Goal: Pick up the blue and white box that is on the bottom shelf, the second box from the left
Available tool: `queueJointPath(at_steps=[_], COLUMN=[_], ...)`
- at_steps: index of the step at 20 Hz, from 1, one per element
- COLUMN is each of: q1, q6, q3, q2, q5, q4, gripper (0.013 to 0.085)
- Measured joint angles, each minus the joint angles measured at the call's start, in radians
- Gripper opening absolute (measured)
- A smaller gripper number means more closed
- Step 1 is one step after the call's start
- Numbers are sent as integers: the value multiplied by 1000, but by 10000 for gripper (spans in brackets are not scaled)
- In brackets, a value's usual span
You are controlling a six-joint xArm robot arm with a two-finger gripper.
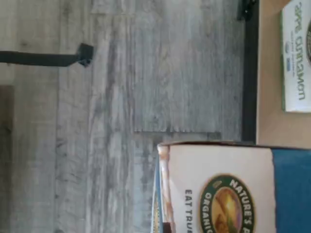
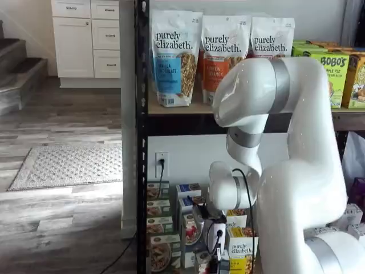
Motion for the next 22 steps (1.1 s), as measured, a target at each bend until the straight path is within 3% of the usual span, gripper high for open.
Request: queueJointPath(at_steps=[9,13,19,22], q1=[37,46,44,45], q6=[64,86,175,194], q3=[147,199,290,322], q2=[-191,-295,-483,-564], q5=[37,99,188,239], q4=[-26,-37,-135,-156], gripper=[450,450,450,450])
